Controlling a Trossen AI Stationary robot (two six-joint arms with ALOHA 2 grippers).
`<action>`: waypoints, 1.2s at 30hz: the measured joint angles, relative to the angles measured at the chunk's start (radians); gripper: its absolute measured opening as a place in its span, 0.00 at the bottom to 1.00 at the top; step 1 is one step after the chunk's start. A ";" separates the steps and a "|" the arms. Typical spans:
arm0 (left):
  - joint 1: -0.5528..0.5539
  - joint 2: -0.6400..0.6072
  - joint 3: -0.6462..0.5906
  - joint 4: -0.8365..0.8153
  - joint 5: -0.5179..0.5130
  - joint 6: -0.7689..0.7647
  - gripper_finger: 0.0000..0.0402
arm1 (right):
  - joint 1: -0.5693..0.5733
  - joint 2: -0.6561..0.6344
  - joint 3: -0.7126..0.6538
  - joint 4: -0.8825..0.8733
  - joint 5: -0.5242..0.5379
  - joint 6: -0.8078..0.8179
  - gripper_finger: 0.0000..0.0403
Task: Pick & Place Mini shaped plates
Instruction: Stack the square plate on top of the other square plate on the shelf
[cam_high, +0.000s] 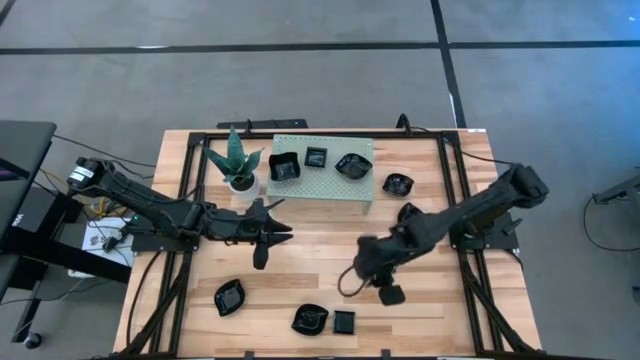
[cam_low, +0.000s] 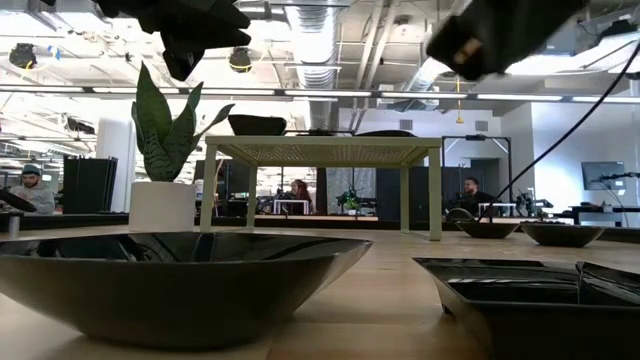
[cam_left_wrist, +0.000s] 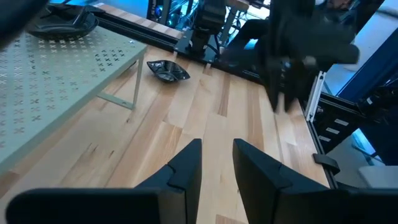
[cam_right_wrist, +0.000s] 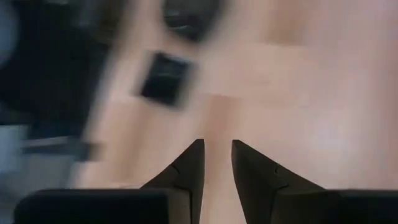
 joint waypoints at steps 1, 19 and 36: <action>0.000 0.000 0.000 0.001 0.000 0.000 0.23 | 0.000 0.025 -0.002 0.025 -0.070 0.011 0.19; 0.004 0.000 0.000 0.016 0.000 0.003 0.23 | 0.013 0.365 0.063 0.282 -0.273 0.202 0.19; 0.004 0.000 0.000 0.050 0.000 0.052 0.23 | 0.037 0.423 0.062 0.353 -0.210 0.273 0.19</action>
